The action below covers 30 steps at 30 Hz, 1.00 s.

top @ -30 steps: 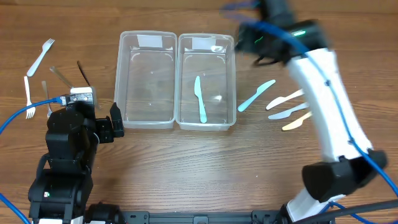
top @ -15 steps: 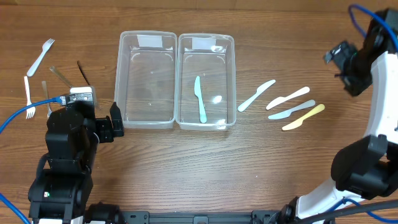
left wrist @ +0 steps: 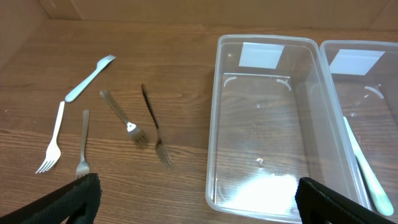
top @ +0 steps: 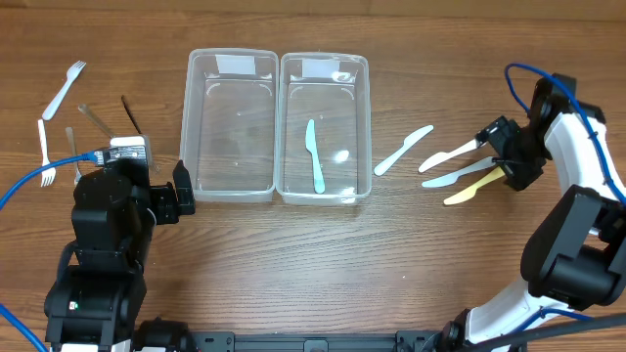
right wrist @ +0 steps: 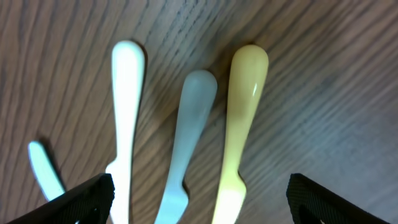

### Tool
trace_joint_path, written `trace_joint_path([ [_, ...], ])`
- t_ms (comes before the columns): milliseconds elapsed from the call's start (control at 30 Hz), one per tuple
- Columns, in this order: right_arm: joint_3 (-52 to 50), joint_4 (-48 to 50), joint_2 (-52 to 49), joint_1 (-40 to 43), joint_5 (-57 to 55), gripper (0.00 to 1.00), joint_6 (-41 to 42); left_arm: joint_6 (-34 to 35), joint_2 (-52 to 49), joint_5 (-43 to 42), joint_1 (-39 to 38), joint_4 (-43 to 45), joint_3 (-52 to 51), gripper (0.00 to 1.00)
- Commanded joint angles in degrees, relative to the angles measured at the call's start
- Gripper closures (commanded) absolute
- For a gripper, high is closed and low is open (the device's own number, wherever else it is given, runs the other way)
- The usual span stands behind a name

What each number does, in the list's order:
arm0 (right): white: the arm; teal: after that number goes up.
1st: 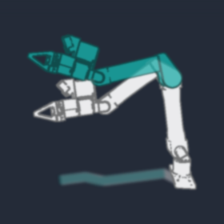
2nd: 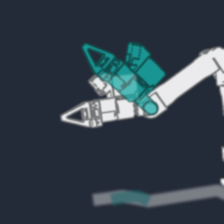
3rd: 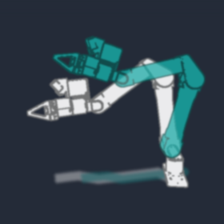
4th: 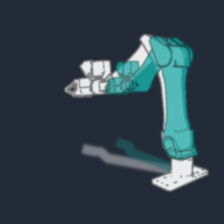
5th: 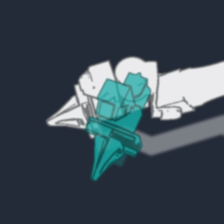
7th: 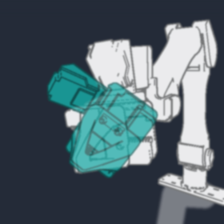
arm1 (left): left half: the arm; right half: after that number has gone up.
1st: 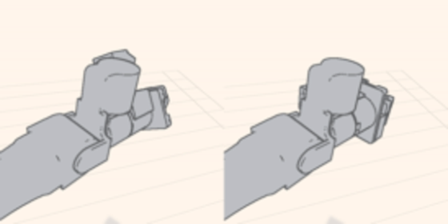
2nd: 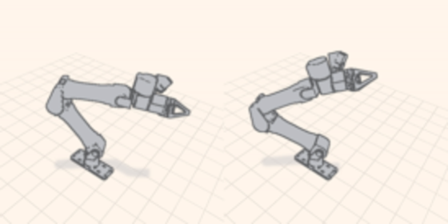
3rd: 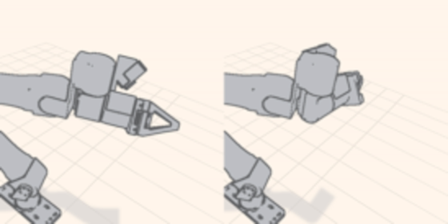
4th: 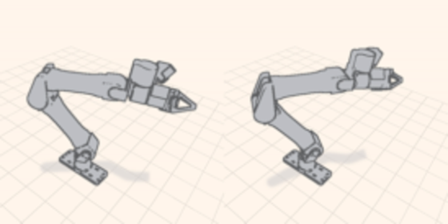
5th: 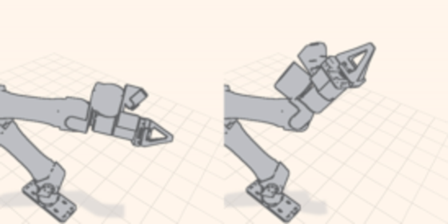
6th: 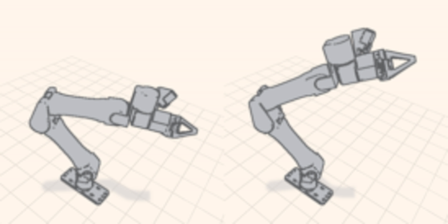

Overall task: Pack container
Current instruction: 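Move the right gripper back over the yellow knife, then lower the right gripper and grasp the yellow knife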

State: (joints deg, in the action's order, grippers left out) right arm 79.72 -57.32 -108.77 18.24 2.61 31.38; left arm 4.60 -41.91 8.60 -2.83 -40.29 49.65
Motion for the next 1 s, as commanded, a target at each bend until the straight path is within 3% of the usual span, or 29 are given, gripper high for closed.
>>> trace_joint_path([
  [0,-2.6,1.6,-1.03,-0.15,-0.57,0.09,2.12,1.22,0.02,-0.68,0.57,0.22,1.55,0.0],
  [600,-3.8,0.07,-2.49,-0.15,-4.04,0.18,7.96,1.25,0.02,-0.68,0.57,0.22,1.55,0.0],
  [967,-10.43,5.68,-2.49,-0.15,-3.98,0.19,9.16,1.22,0.02,-0.68,0.57,0.24,1.55,0.0],
])
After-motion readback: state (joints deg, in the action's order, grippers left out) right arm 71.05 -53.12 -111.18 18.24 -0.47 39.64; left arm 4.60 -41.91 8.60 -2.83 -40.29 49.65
